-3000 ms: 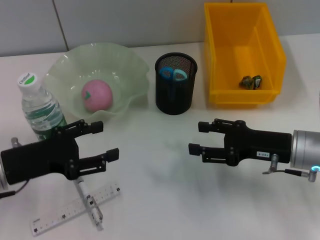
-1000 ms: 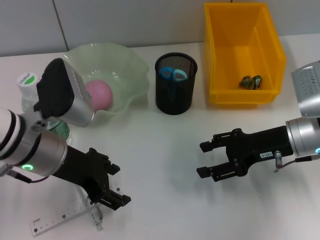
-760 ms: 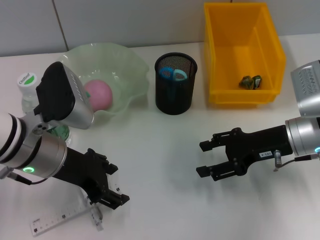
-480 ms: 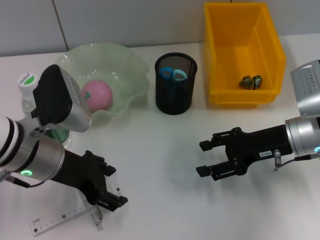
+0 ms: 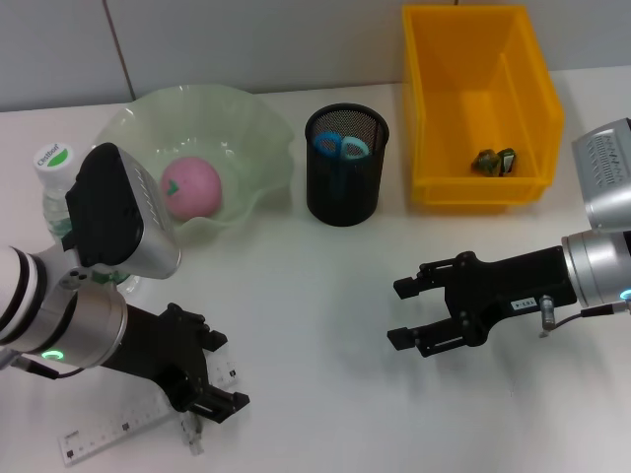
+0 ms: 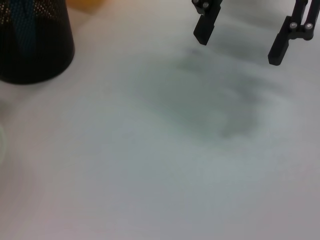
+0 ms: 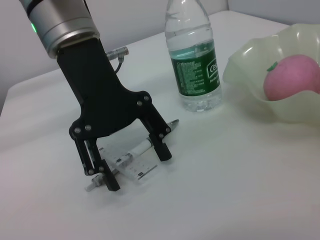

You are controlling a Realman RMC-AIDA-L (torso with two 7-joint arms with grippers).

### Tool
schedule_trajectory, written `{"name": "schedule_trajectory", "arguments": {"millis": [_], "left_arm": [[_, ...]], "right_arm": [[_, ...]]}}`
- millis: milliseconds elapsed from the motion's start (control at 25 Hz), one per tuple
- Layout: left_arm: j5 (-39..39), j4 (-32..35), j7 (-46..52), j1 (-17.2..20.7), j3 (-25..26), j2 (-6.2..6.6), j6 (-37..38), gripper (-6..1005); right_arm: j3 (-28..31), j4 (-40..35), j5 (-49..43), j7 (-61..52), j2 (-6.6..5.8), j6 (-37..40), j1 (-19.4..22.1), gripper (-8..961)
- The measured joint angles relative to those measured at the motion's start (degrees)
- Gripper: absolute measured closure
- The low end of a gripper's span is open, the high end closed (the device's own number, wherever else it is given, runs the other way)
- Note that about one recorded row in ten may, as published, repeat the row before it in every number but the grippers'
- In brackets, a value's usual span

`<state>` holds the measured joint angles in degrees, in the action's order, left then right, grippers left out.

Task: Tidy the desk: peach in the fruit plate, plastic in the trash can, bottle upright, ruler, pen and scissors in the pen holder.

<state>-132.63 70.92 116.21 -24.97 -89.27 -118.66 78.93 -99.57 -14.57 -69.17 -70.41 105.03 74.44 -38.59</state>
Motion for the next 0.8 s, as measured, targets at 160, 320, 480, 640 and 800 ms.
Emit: {"name": "schedule_trajectory", "arguments": {"millis": [160,320,480,640,800], "left_arm": [[0.0,0.0,-0.07,0.28,-0.03,0.1,-0.05,187],[-0.84,0.06,-0.1,0.38,-0.06,0.1,0.0,187],[-1.45,0.38,-0.11,0.5,-0.44,0.01,-0.1,202],[-1.76,0.82,-0.1,0.65,-0.66,0.04,-0.18,260],[-2.7,1.0,-0.11,0.65,-0.92,-0.06,-0.22,336]], "right_arm": [[-0.01,-0.08,0.0,0.0,0.0,0.0,-0.14,197],[-0.01,-0.09,0.0,-0.09,-0.03,-0.01,-0.16,197],[-0.01,-0.11,0.0,-0.24,-0.05,-0.07,-0.26,197],[-0.01,-0.11,0.0,-0.43,-0.08,-0.09,-0.37,198],[-0.01,-0.11,0.0,-0.56,-0.09,-0.09,-0.43,198]]}}
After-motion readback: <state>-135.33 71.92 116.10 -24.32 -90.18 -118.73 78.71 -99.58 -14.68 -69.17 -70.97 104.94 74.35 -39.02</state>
